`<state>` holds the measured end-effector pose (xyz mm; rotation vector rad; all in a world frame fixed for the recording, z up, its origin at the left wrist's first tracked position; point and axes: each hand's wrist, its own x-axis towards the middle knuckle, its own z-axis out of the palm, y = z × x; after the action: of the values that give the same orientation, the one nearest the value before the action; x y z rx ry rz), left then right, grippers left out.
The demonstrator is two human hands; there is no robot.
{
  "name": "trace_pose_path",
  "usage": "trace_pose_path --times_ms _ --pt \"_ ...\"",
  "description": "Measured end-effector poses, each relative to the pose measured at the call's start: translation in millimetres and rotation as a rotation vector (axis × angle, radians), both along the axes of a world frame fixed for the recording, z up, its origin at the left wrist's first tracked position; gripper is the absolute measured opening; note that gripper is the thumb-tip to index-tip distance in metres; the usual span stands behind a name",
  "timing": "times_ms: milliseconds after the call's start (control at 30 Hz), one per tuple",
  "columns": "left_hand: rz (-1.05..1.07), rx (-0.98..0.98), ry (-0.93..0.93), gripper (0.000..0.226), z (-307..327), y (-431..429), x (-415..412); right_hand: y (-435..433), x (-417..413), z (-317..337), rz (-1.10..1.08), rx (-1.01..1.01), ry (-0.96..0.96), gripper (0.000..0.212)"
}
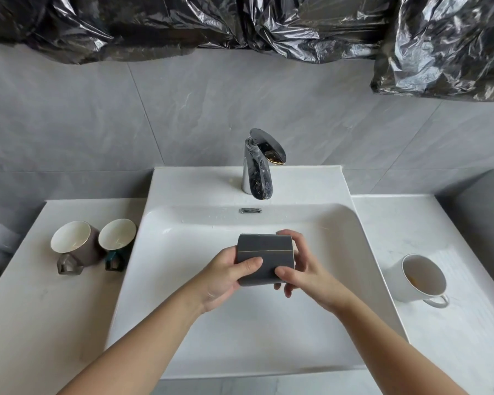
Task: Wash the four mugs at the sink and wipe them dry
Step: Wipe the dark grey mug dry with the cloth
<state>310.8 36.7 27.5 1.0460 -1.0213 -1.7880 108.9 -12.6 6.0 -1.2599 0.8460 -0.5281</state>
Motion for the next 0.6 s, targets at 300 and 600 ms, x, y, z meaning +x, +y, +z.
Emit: trace_pose_path --times_ms 300,600 --pt "-0.125 -0.027 -0.143 0.037 12.5 -10.2 9.4 -5.9 8.3 5.3 -0.036 0.249 -0.047 0.072" --pt "-0.059 0.091 -0.028 0.042 1.1 -9.0 16.0 2.8 3.2 9.2 0.103 -0.35 0.152 0.072"
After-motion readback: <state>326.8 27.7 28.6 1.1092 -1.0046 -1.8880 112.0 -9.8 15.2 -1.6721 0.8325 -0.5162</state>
